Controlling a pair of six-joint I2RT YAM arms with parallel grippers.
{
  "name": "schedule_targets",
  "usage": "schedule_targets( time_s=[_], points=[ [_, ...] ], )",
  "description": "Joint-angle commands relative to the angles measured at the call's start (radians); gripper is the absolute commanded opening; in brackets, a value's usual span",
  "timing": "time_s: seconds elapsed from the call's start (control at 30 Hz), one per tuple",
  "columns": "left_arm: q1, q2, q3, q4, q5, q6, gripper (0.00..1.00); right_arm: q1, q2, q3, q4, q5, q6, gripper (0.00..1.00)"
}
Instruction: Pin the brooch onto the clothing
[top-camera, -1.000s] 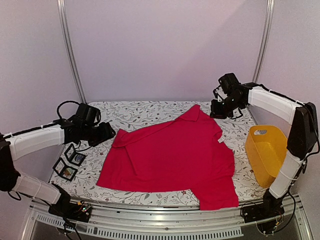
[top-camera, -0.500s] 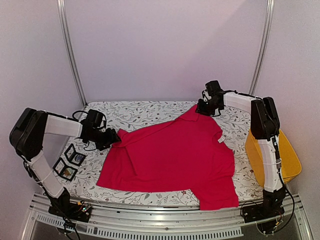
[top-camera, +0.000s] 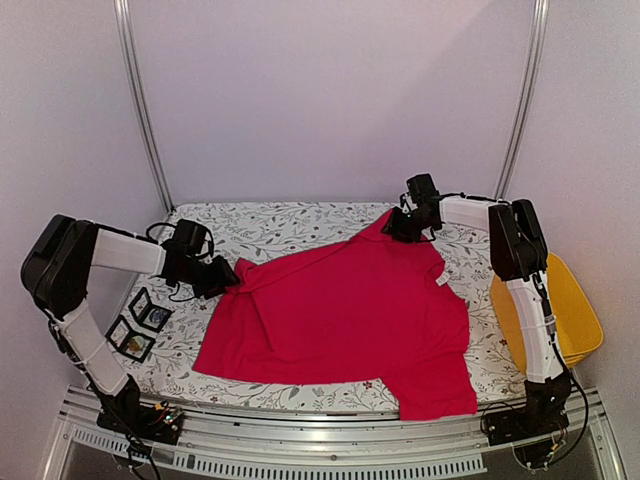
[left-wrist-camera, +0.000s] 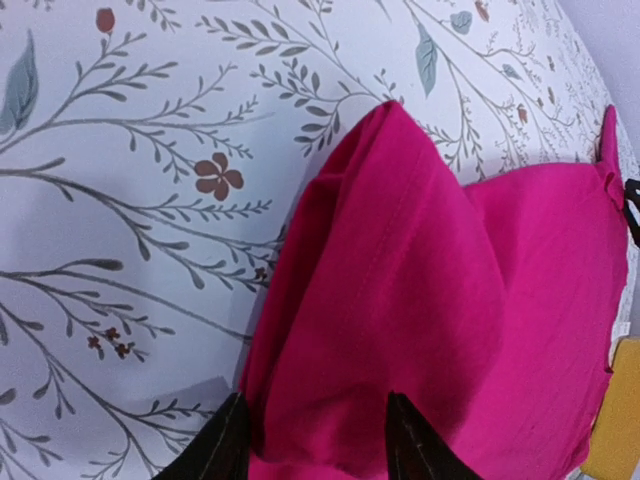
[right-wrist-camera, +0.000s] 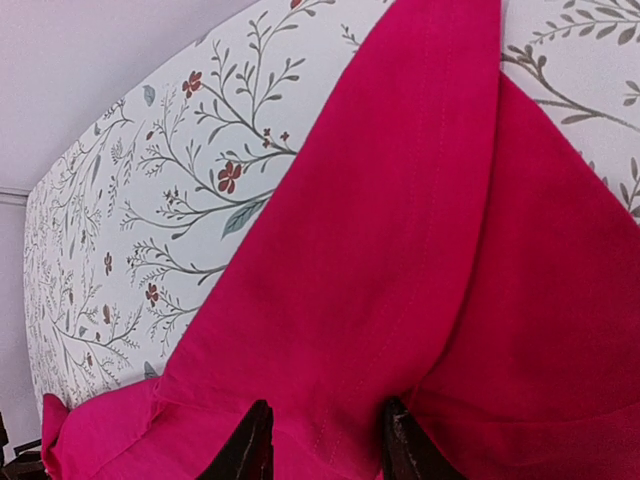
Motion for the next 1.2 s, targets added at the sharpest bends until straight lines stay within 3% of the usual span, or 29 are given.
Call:
schedule_targets(
  time_s=[0.0,0.1,0.27,0.33,0.67,0.87,1.07,1.17],
  points=[
    [-0.007,-0.062,-0.02,0.016,0.015,0.002,0.42,-0.004,0.028,-0.031,0.063,-0.064,0.054,0.36],
    [-0.014,-0.073,-0.025,0.016,0.015,0.004,0.3,-0.004,0.025,-0.036,0.083,-0.08,0.073,0.32],
    [-0.023,-0.081,-0.025,0.017,0.015,0.018,0.0,-0.004,0.027,-0.031,0.109,-0.098,0.082,0.08],
    [-0.022,-0.079,-0.026,0.016,0.012,0.02,0.0,-0.003,0.024,-0.028,0.117,-0.1,0.083,0.0],
    [-0.02,-0.059,0.141,-0.005,-0.081,0.126,0.0,-0.005,0.043,0.109,0.196,-0.169,0.067,0.0],
    [-0.004,0.019,0.271,0.042,-0.13,0.12,0.0,-0.004,0.058,0.138,0.397,-0.209,0.131,0.0],
    [-0.012,0.067,0.343,-0.041,-0.071,0.158,0.0,-0.004,0.122,0.174,0.566,-0.217,0.237,0.0],
    [-0.037,-0.01,0.271,-0.089,-0.132,0.215,0.21,0.006,0.248,0.283,0.713,-0.198,0.368,0.0]
  ],
)
